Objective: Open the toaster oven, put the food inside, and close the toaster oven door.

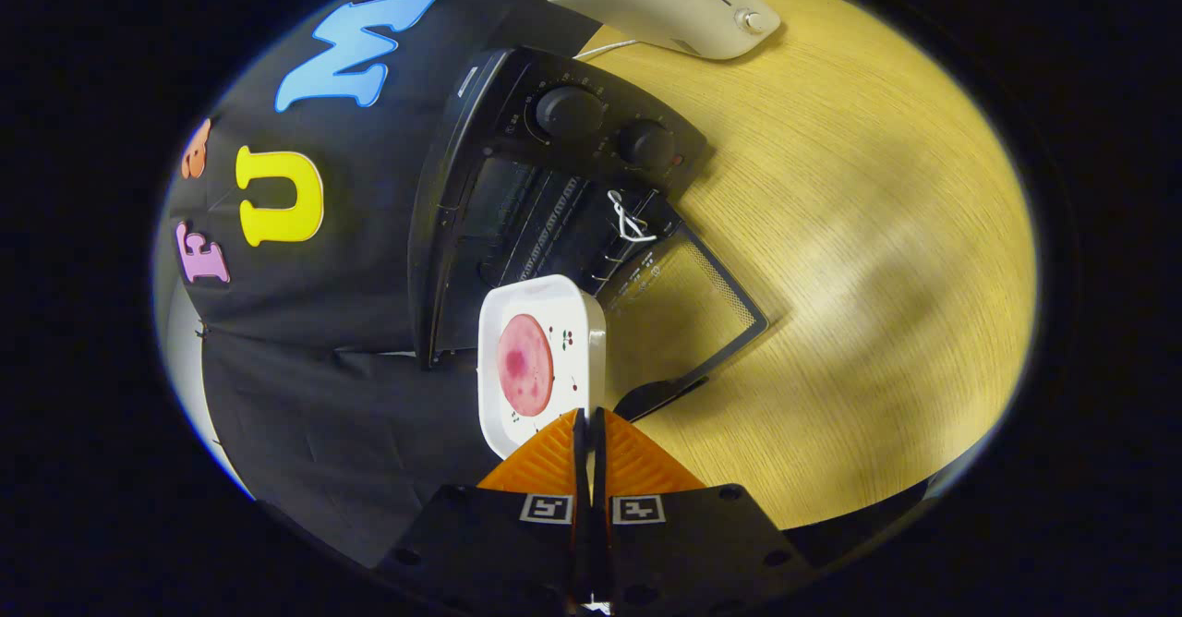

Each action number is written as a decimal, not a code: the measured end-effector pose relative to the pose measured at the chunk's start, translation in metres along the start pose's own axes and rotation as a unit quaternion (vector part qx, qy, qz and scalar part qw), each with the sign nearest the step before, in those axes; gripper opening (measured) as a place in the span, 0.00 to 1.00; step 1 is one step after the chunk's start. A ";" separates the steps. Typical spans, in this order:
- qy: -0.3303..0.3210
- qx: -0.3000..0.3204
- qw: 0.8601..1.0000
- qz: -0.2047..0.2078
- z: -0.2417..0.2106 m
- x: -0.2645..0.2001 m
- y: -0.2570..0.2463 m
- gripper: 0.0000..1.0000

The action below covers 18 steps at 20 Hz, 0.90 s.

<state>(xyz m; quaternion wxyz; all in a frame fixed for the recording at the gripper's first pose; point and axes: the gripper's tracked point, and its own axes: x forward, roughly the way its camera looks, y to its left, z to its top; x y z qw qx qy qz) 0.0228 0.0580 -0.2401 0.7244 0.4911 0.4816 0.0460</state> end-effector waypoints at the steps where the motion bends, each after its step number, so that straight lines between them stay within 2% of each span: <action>1: -0.005 0.008 1.000 -0.007 0.002 0.008 -0.001 0.02; 9: -0.036 0.051 0.998 -0.005 0.021 0.054 0.016 0.02; 12: -0.057 0.052 0.997 -0.022 0.031 0.065 0.015 0.02; 18: -0.093 0.084 0.992 -0.023 0.051 0.085 0.027 0.02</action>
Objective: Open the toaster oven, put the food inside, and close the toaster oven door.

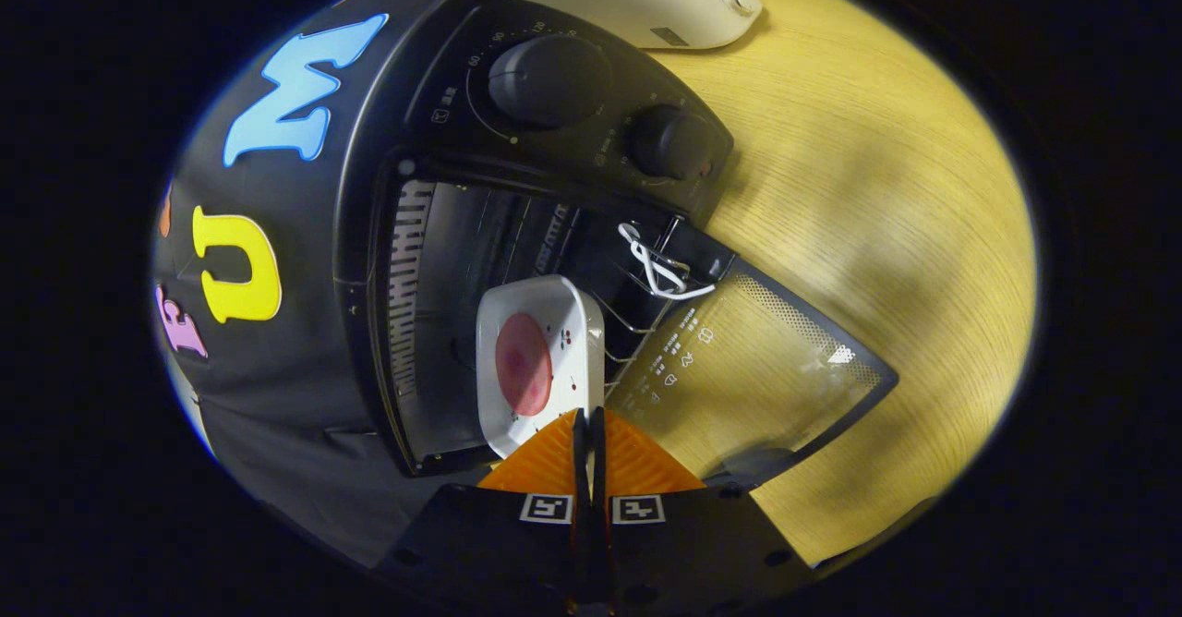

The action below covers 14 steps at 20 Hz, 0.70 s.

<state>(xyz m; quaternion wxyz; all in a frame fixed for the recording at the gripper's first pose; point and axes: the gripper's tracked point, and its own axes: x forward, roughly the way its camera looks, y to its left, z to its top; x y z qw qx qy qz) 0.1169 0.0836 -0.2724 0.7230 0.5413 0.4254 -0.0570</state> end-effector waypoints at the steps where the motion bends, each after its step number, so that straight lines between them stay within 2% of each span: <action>1: -0.003 0.003 1.000 -0.003 0.001 0.003 0.002 0.02; 4: -0.021 0.007 1.000 0.001 0.005 0.012 0.011 0.02; 9: -0.072 0.055 0.996 0.020 0.018 0.028 0.028 0.02; 14: -0.083 0.068 0.993 0.045 0.018 0.037 0.040 0.05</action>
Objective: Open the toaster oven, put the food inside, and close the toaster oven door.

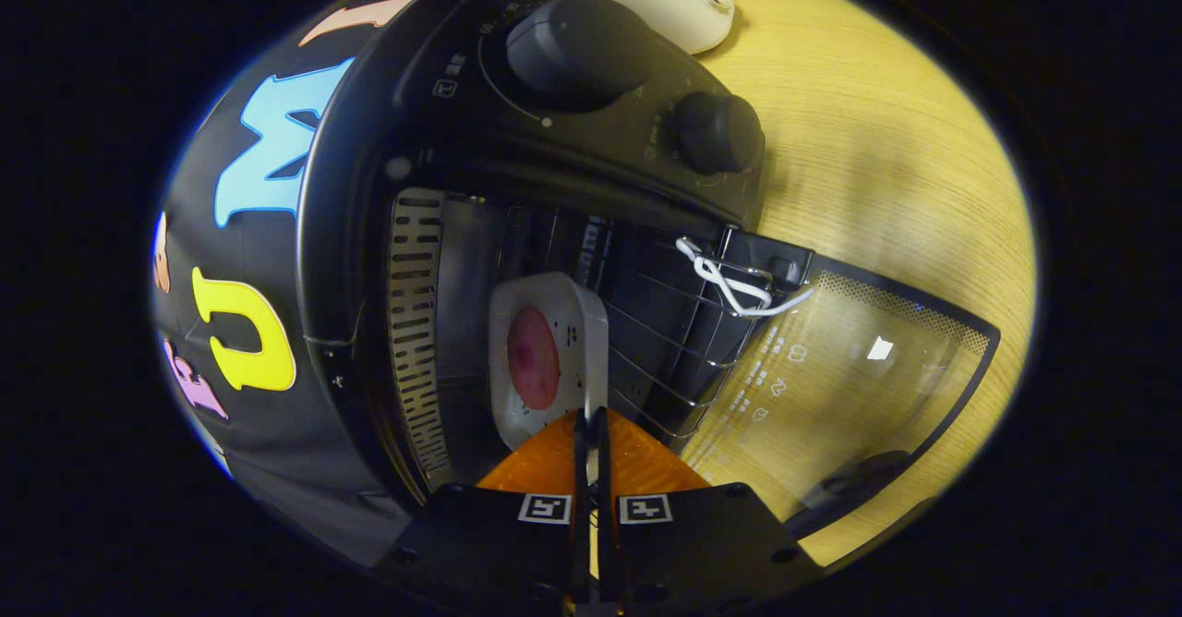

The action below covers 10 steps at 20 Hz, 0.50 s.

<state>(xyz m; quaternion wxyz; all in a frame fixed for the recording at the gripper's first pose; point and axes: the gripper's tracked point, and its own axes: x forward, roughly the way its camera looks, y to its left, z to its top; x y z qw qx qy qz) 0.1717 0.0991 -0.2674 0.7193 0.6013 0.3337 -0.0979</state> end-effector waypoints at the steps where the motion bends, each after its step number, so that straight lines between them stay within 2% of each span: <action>1: 0.000 0.002 1.000 0.008 -0.001 0.000 0.004 0.06; 5: -0.001 -0.006 1.000 0.019 -0.004 -0.006 0.008 0.10; 8: 0.011 -0.018 0.999 0.033 -0.012 -0.017 0.013 0.20; 10: 0.015 -0.023 0.998 0.049 -0.016 -0.027 0.020 0.35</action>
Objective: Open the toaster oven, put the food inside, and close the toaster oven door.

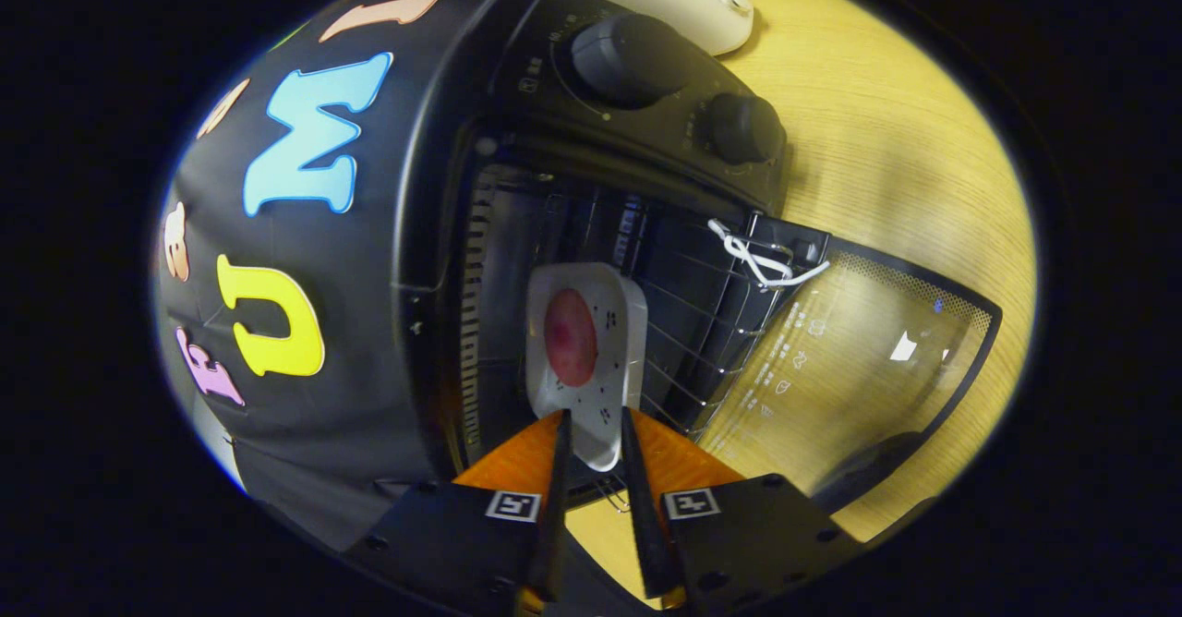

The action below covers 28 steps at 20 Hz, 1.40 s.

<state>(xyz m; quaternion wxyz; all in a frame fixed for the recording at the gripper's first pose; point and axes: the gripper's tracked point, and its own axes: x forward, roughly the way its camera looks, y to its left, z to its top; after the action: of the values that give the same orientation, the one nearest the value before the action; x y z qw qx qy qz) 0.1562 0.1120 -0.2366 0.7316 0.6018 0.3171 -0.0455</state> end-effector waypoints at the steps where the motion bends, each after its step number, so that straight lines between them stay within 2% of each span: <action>1: 0.003 -0.007 1.000 -0.008 -0.001 -0.007 -0.005 0.54; 3: 0.010 -0.013 1.000 -0.007 -0.009 -0.012 -0.006 0.80; 6: 0.016 -0.032 0.999 -0.013 -0.015 -0.027 -0.011 0.98; 9: 0.019 -0.067 0.997 -0.017 -0.019 -0.042 -0.016 0.98; 11: 0.021 -0.114 0.993 -0.028 -0.021 -0.052 -0.024 0.98; 16: 0.035 -0.229 0.971 -0.066 -0.030 -0.068 -0.052 0.98; 20: 0.054 -0.317 0.944 -0.080 -0.045 -0.078 -0.063 0.98; 22: 0.058 -0.365 0.925 -0.091 -0.050 -0.084 -0.070 0.98; 25: 0.052 -0.442 0.888 -0.115 -0.042 -0.089 -0.082 0.98; 28: 0.050 -0.513 0.845 -0.144 -0.032 -0.084 -0.094 0.98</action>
<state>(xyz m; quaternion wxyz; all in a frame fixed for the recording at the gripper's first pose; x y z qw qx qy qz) 0.0345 0.0893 -0.2758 0.9044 0.0898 0.4143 0.0494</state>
